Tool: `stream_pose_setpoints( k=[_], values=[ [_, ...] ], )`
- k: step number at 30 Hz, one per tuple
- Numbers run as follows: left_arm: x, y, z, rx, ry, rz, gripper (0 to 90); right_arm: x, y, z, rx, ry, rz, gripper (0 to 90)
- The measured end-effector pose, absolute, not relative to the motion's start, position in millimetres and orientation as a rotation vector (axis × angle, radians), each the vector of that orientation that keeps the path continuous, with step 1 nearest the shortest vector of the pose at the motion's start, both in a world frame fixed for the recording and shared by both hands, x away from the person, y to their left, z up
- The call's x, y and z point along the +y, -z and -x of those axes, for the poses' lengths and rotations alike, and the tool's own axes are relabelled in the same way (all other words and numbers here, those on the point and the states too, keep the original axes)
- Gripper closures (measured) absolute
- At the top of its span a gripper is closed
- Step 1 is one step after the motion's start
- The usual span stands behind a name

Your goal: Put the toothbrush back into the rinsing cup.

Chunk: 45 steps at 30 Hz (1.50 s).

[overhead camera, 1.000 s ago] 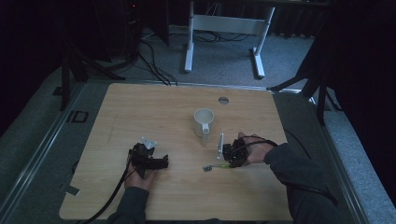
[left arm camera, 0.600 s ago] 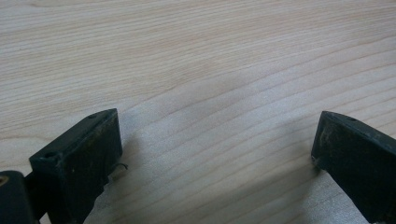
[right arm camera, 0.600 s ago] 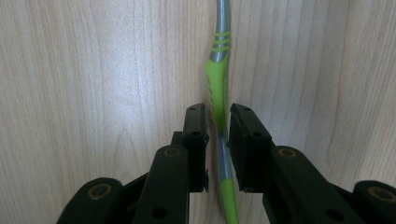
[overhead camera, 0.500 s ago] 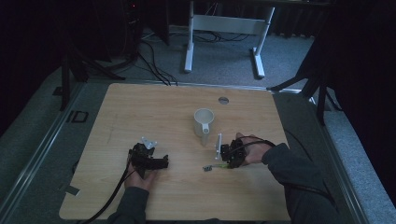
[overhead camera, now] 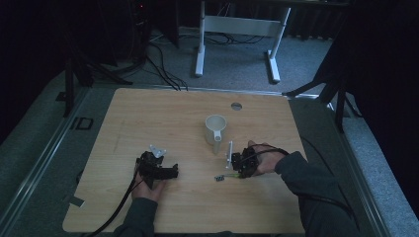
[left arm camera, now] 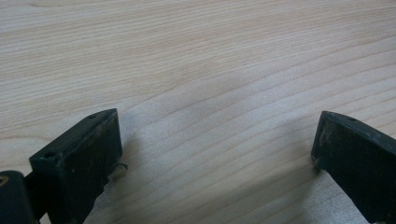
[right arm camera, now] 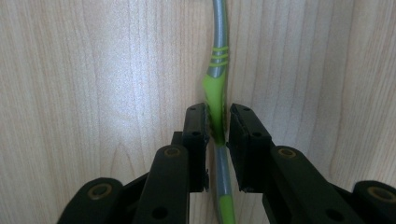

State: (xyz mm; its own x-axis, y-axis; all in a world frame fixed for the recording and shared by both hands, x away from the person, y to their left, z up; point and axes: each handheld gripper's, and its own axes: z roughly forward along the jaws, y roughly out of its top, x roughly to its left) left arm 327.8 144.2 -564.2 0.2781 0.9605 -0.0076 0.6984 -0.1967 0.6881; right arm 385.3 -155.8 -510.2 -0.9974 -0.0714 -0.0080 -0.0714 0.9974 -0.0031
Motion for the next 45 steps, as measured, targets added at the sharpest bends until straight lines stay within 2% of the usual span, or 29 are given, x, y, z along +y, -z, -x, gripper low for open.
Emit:
stream_pose_setpoints(
  k=[27,45],
  values=[
    [144,564,-328,1.485,-0.584,-1.972,1.9,-151,516,-385,3.147,0.015,0.096,81.9],
    [144,564,-328,1.485,-0.584,-1.97,1.9,-161,496,-389,3.138,-0.145,-0.023,82.4]
  ],
)
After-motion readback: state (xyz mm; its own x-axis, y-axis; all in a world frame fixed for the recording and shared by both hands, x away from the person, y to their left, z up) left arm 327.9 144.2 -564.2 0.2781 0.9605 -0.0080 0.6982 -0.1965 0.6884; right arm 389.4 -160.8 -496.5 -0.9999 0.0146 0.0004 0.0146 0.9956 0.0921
